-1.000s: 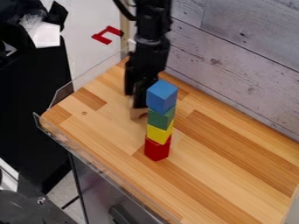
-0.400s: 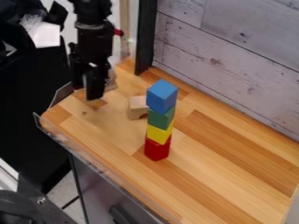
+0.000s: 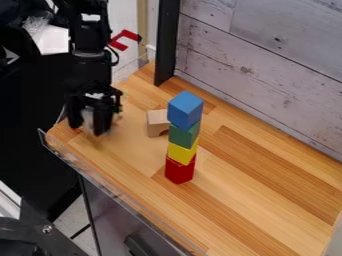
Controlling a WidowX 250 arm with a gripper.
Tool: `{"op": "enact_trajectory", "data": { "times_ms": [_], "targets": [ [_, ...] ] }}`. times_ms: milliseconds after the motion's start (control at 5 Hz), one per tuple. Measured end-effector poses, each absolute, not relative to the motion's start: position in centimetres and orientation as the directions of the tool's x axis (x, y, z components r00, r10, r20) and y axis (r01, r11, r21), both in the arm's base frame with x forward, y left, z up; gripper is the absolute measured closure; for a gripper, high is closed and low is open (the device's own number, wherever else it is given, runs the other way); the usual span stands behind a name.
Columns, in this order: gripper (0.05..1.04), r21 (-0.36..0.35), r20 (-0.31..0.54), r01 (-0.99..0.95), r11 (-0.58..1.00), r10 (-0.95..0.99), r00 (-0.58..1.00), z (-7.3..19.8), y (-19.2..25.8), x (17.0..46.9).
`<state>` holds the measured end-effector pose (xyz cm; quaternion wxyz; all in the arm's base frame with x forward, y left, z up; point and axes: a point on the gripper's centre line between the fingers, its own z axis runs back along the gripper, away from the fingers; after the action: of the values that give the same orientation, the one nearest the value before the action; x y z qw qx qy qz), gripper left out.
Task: Déplacez le bloc rectangulaire vers la gauche du table
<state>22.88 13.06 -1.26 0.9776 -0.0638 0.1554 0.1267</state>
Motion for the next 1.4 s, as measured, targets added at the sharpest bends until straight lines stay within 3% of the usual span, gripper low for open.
{"op": "enact_trajectory", "data": {
  "times_ms": [800,1000,1200,1400],
  "targets": [
    [0.437,-0.043,-0.303,-0.204,0.978,0.182,0.935,-3.1,12.3,24.2],
    [0.373,-0.050,-0.300,-0.212,0.976,0.188,0.935,-3.2,12.2,24.4],
    [0.112,-0.061,-0.303,-0.226,0.972,0.198,0.932,-3.1,11.9,24.2],
    [0.087,-0.051,-0.262,-0.241,0.969,0.220,0.940,-1.5,11.7,23.2]
  ]
}}
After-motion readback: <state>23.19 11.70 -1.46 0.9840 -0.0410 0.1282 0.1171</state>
